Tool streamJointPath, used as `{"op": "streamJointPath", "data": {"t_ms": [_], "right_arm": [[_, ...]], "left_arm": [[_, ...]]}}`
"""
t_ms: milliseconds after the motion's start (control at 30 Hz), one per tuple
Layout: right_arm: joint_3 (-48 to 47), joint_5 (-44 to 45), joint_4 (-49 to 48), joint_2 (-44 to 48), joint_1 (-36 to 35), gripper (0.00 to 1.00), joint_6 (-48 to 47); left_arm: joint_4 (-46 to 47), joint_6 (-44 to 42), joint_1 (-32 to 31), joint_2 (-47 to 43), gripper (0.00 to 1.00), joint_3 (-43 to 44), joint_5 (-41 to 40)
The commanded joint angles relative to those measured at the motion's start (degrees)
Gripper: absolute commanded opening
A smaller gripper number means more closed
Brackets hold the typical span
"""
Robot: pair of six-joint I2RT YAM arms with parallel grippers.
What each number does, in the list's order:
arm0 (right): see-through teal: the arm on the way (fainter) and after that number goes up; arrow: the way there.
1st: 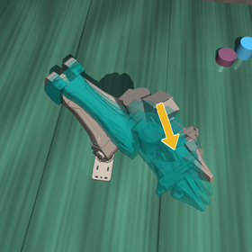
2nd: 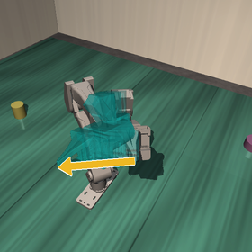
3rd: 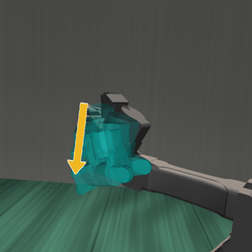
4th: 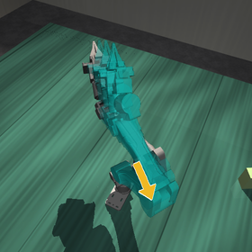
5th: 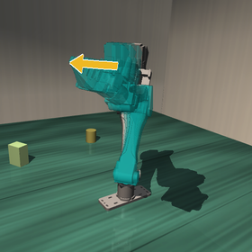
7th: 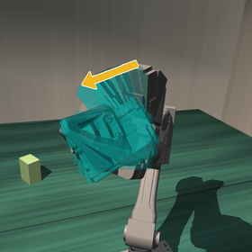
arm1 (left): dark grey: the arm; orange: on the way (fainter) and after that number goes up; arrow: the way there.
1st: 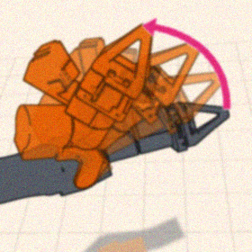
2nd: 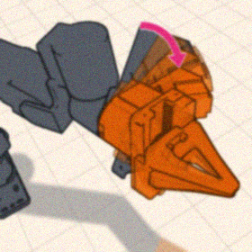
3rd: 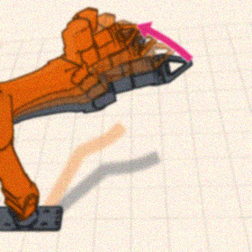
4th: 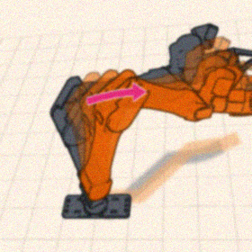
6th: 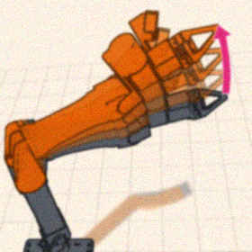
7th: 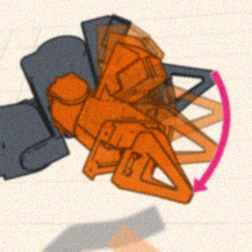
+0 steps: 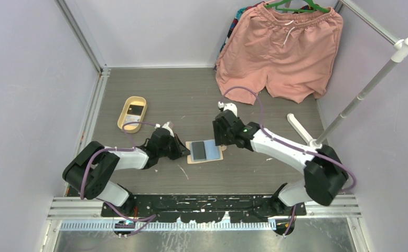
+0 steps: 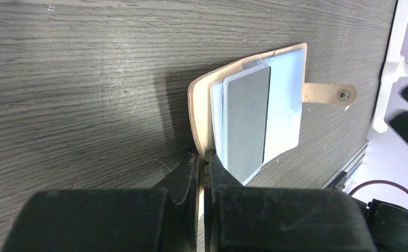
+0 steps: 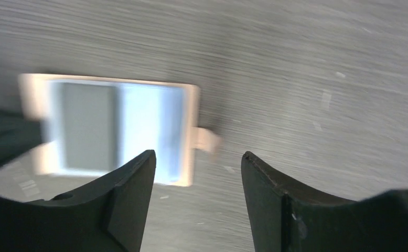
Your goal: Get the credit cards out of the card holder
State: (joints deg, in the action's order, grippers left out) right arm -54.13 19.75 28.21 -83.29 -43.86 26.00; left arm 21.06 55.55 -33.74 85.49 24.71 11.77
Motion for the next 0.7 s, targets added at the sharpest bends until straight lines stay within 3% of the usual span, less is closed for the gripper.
{"op": "streamJointPath", "data": {"t_ms": [0,100,333,433,667], "right_arm": [[2.11,-21.43,-14.17,7.18,0.63,0.68,2.05],[3.32,-31.53,-19.95,4.03,0.96,0.69,5.60],[11.15,-41.29,-38.92,-5.54,4.36,0.70,17.39],[14.49,-43.08,-47.69,-8.93,5.76,0.70,21.37],[16.71,-44.17,-56.54,-15.35,5.80,0.71,24.03]], "left_arm": [[-4.63,-2.24,0.03,1.43,0.00,-1.77,-3.48],[-5.01,-2.66,0.00,1.50,0.00,-1.69,-3.52],[-5.55,-3.08,0.03,1.40,0.00,-1.71,-3.58],[-5.74,-3.16,0.07,1.19,0.00,-1.93,-3.95],[-6.03,-3.60,0.04,1.24,0.00,-2.21,-4.22]]}}
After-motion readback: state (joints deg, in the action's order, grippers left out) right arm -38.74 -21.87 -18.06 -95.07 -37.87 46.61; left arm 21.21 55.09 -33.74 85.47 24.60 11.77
